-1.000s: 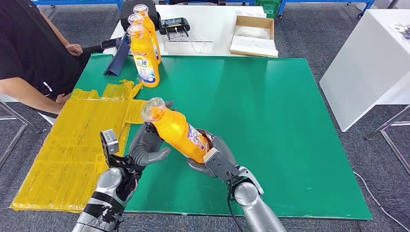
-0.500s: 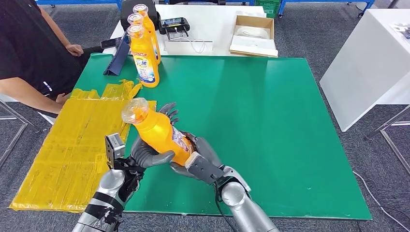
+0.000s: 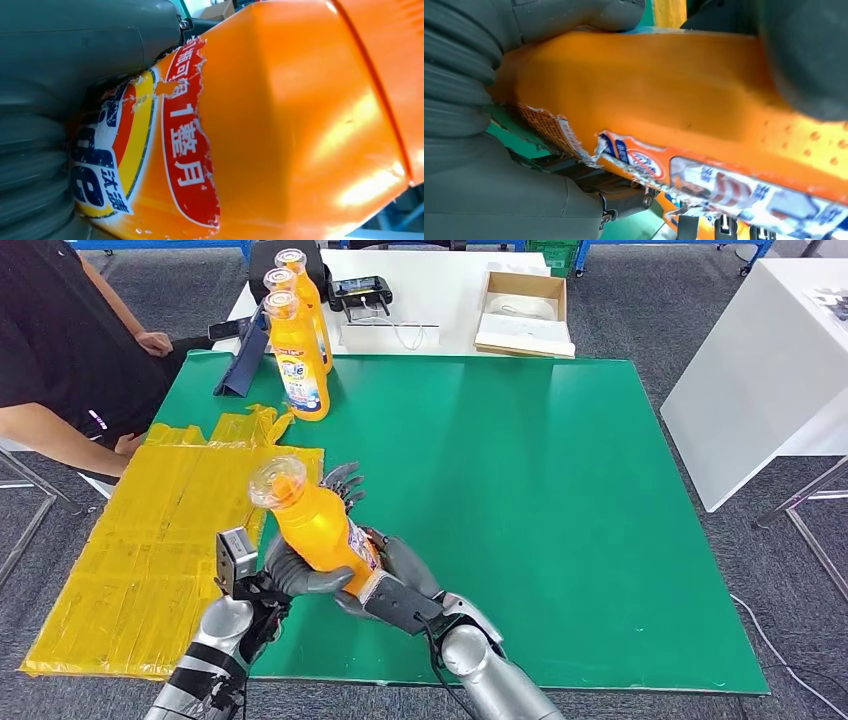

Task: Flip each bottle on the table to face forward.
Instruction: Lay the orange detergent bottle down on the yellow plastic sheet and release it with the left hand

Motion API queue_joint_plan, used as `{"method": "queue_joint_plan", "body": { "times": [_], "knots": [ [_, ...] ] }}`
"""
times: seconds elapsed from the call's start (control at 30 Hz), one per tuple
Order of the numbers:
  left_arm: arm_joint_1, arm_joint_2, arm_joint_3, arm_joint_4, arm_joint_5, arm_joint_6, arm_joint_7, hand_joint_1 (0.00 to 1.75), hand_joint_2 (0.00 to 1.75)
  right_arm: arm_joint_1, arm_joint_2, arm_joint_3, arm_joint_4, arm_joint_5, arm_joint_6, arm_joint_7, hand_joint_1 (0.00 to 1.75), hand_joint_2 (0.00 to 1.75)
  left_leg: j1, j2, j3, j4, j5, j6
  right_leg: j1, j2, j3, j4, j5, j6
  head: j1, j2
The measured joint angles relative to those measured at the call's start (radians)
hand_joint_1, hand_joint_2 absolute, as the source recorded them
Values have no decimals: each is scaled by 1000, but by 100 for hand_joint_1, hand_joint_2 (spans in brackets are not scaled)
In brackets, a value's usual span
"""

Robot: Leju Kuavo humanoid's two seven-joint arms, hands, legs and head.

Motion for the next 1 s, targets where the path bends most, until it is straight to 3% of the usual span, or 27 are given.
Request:
{"method": "queue_joint_plan", "body": {
  "times": [0.7, 0.73, 0.83, 0.87, 1.0],
  "knots": [
    [7, 3, 0, 0, -36, 22, -23, 175, 175, -16, -1, 17, 60, -3, -40, -8, 175, 175, 0, 1, 0, 0, 0, 0, 0, 0, 0, 0, 0, 0, 0, 0],
    [8, 3, 0, -1, -41, 23, -25, 175, 175, -16, -1, 16, 59, 1, -49, -8, 140, 175, 0, 1, 0, 0, 0, 0, 0, 0, 0, 0, 0, 0, 0, 0],
    [10, 3, 0, -7, -55, 28, -31, 175, 175, -15, -3, 14, 56, 12, -69, -8, 9, 175, 0, 1, 0, 0, 0, 0, 0, 0, 0, 0, 0, 0, 0, 0],
    [10, 4, 0, -9, -59, 31, -32, 175, 175, -15, -3, 14, 55, 18, -76, -5, 0, 175, 0, 1, 0, 0, 0, 0, 0, 0, 0, 0, 0, 0, 0, 0],
    [14, 4, 0, -25, -111, 75, -40, 175, 175, -13, -14, 7, 33, 56, -116, 26, 0, 175, 0, 1, 0, 0, 0, 0, 0, 0, 0, 0, 0, 0, 0, 0]
  ]
}}
